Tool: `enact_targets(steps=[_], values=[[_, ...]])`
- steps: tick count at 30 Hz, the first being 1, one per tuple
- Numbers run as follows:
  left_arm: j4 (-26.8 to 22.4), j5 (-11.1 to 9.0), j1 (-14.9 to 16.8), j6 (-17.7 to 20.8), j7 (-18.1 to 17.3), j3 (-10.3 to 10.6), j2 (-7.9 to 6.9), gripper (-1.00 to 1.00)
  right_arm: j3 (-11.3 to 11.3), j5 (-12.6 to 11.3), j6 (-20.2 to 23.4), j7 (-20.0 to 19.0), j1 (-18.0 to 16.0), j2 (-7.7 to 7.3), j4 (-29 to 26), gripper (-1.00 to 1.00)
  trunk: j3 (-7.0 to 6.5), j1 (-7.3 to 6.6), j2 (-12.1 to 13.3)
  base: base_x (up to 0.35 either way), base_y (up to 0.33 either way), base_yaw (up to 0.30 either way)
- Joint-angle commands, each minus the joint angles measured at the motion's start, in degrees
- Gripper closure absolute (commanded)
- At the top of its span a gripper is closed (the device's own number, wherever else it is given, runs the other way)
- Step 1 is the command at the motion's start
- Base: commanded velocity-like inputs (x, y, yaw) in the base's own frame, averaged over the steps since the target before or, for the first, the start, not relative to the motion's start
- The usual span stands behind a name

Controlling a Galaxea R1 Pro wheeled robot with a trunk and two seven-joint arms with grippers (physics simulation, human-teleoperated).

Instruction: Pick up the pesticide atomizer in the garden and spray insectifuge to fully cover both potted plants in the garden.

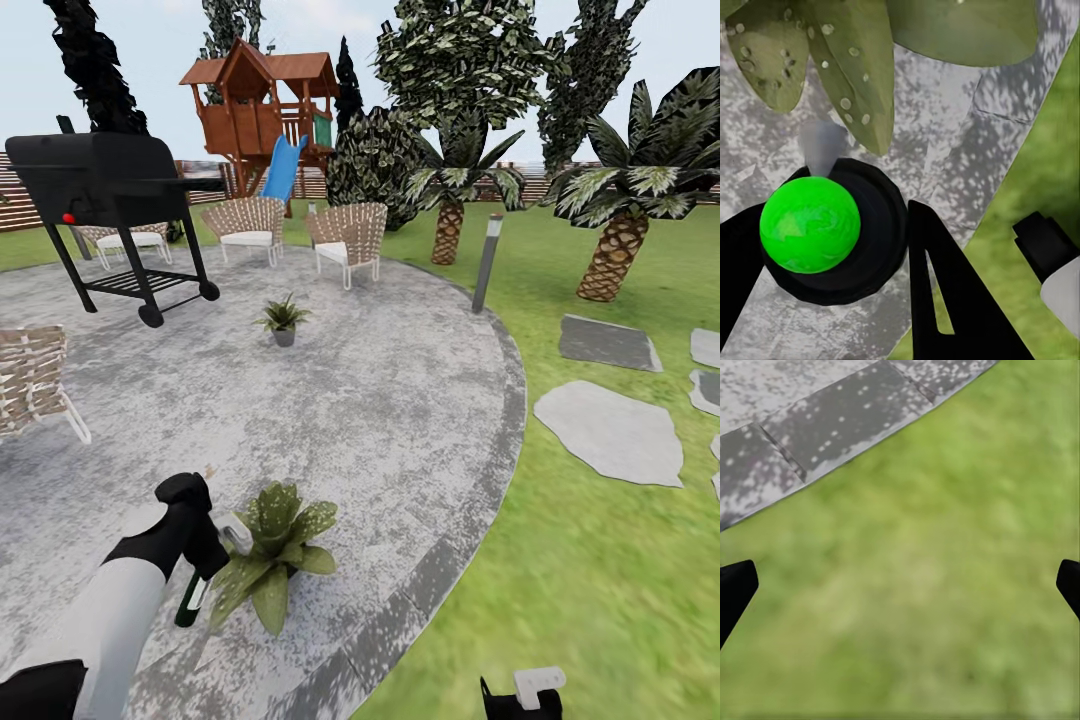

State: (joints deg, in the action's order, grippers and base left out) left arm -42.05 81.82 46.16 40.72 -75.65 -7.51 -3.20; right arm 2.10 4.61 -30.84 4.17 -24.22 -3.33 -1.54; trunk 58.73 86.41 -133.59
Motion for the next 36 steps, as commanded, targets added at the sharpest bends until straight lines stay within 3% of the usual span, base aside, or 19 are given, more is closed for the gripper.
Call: enact_targets(steps=[1,8,10,12,16,31,33,36], values=[[0.0,0.4,0.0,0.5,-0.5,-0.1,0.07,1.0,0.2,0.5,-0.1,0.4,0.0,-0.01,0.0,-1.0,0.05,-0.01,0.0,0.0,0.0,0.0],[0.0,1.6,0.1,0.5,-0.6,-0.1,0.27,1.0,0.1,0.5,-0.1,0.5,0.0,-0.01,0.0,-1.0,0.05,-0.01,0.0,0.0,0.0,0.0],[0.0,2.0,0.4,0.5,-2.4,0.6,0.55,1.0,0.2,0.4,-0.1,0.5,0.0,-0.01,0.0,-1.0,0.05,-0.01,0.0,0.0,0.0,0.0],[0.0,5.3,2.3,0.6,-6.5,2.2,0.76,1.0,0.2,0.4,-0.1,0.5,0.0,-0.01,0.0,-1.0,0.05,-0.01,0.0,0.0,0.0,0.0],[0.0,11.8,4.4,0.7,-13.3,2.7,1.31,1.0,0.2,0.4,-0.1,0.5,0.0,-0.01,0.0,-1.0,0.05,-0.01,0.0,0.015,0.0,0.0],[0.0,12.9,5.3,0.6,-14.0,2.9,1.56,1.0,0.2,0.4,-0.1,0.5,0.0,-0.01,0.0,-1.0,0.05,-0.01,0.0,0.217,0.0,0.012],[0.0,12.9,5.3,0.6,-14.3,4.0,1.65,1.0,0.2,0.4,-0.1,0.5,0.0,-0.01,0.0,-1.0,0.05,-0.01,0.0,0.006,0.0,0.221],[0.0,13.5,5.5,0.6,-14.3,8.2,1.65,1.0,0.2,0.4,-0.1,0.5,0.0,-0.01,0.0,-1.0,0.05,-0.01,0.0,0.001,0.0,0.239]])
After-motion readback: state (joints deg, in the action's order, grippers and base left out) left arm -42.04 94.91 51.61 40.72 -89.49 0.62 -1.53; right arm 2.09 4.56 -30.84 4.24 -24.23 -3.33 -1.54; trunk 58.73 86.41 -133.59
